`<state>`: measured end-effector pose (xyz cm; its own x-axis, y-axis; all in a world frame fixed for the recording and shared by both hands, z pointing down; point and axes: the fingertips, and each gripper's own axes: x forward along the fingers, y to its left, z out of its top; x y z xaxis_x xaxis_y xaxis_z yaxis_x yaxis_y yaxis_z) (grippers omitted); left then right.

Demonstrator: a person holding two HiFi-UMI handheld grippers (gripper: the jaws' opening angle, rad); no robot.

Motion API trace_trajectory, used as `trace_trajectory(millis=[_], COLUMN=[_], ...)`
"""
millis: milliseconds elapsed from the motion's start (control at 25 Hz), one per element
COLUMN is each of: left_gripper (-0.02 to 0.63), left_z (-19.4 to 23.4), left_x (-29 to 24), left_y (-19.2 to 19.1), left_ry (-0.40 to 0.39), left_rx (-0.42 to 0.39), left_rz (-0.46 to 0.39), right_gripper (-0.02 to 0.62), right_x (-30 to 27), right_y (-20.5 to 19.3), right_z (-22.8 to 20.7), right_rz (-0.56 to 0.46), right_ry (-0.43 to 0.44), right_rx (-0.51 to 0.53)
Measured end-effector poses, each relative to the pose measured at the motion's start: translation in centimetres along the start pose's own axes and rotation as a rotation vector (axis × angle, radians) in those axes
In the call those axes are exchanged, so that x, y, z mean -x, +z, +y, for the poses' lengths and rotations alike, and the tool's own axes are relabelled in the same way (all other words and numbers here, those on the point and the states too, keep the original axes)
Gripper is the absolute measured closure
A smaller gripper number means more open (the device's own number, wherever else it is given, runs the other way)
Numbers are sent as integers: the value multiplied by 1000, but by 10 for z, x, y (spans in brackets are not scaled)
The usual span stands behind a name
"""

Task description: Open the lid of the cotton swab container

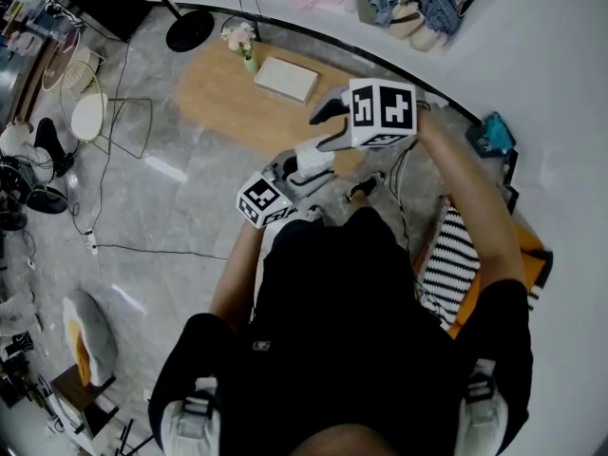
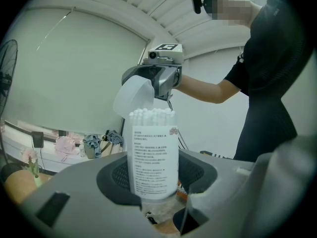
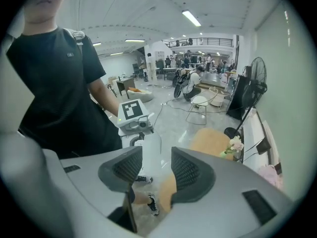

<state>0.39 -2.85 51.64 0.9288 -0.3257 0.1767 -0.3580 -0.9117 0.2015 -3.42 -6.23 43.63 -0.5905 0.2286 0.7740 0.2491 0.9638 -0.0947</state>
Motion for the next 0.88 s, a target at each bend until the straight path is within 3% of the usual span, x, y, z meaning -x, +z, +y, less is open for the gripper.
trace_trajectory(millis=[360,880], left_gripper=[407,407], left_z=[-5,-7], left_x=[4,7], left_y=[6,2], left_ry=[-24,-34], left_rx=[-25,2], left_rz=[-2,-2], right_gripper=[436,430], right_x=[3,-9], right_y=[7,-3], right_z=[-24,-40], right_rz=[-69,-162], right_ry=[-173,-222], right_rx=[7,-75])
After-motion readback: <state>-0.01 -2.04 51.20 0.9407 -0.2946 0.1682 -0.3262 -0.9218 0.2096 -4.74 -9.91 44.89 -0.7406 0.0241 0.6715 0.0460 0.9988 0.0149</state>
